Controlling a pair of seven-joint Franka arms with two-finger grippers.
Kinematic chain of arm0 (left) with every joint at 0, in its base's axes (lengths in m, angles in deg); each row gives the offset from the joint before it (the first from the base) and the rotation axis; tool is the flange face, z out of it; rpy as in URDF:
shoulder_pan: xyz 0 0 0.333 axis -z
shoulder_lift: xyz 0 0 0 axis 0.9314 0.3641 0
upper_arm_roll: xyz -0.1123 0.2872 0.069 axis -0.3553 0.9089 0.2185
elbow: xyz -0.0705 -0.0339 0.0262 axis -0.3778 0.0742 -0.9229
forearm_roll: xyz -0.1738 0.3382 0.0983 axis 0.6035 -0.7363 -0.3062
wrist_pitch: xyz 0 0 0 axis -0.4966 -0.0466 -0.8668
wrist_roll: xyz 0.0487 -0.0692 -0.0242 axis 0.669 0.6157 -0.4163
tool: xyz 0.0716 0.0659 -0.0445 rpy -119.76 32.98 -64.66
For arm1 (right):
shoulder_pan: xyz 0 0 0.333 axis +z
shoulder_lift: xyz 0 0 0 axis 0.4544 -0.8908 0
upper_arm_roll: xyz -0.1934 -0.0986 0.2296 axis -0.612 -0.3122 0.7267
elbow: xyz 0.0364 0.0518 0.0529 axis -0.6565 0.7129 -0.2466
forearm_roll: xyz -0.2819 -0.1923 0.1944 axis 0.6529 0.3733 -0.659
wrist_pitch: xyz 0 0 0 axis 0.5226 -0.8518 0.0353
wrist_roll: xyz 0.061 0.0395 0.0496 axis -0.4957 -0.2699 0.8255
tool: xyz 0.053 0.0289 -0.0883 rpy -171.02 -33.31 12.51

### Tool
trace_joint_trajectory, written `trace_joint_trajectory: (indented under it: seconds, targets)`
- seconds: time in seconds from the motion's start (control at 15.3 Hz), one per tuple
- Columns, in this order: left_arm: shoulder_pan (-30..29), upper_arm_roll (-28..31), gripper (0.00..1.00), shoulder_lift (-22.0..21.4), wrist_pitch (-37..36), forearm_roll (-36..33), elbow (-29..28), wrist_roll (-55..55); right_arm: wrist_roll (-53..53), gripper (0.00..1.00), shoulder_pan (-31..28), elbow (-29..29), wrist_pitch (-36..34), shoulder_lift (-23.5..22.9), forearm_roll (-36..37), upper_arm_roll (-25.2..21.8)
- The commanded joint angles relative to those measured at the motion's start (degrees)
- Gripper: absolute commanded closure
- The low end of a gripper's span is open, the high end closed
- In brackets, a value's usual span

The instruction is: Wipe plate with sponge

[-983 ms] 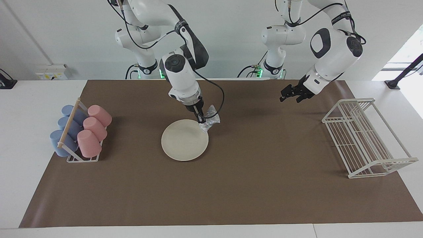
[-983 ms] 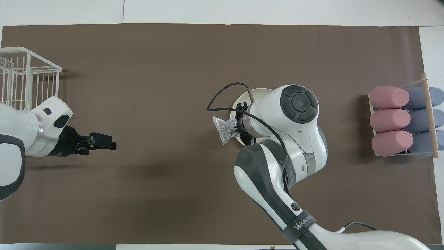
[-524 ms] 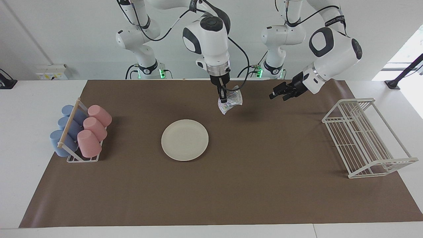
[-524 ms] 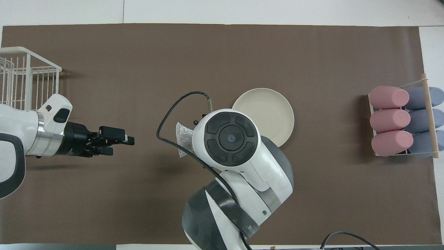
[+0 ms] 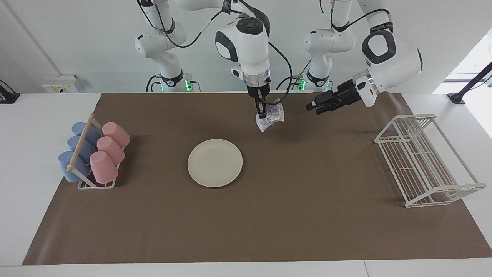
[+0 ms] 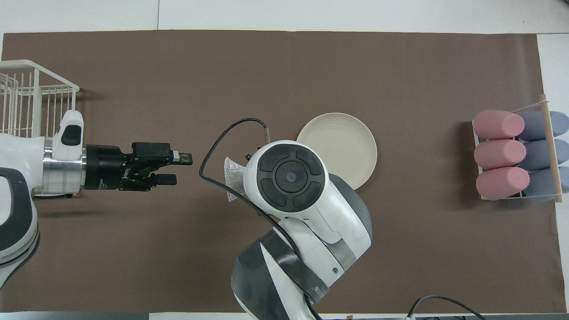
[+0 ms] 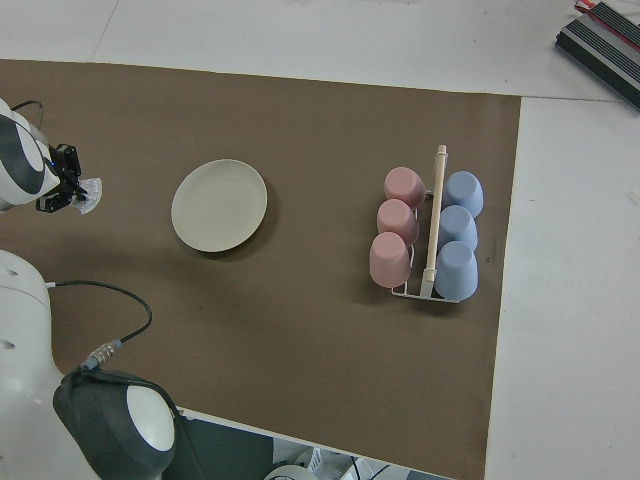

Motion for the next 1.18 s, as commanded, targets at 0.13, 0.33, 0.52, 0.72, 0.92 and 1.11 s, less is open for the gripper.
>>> trace_joint_trajectory:
  seconds: [0.13,0.33,0.52,0.72,0.92,1.11]
  targets:
    - [8.01,0.23,0.00,2.87,5.92,3.43,0.59,2.84,-1.53,1.00,-0.27,-1.13,-0.49,-0.57,1.02,0.38]
    - [10.57,0.31,0.00,3.05,8.66,3.44,-0.02,3.10,-1.53,1.00,-0.27,-1.13,-0.49,-0.57,1.02,0.38]
    - [10.22,0.31,0.44,3.05,7.87,3.35,-0.02,3.10,-1.44,1.00,-0.44,-1.13,-0.40,-0.66,1.02,0.38]
    - [9.78,0.31,1.00,2.96,5.50,3.44,-0.02,2.84,-1.35,1.00,-0.44,-1.13,-0.49,-0.66,1.02,0.38]
    - [9.78,0.40,1.00,2.87,4.44,3.44,-0.02,1.44,-1.35,1.00,-0.62,-1.13,-0.49,-0.66,1.02,0.38]
    - [9.87,0.40,1.00,2.87,3.92,3.35,0.06,-0.67,-1.26,1.00,-0.71,-1.04,-0.40,-0.66,1.02,0.38]
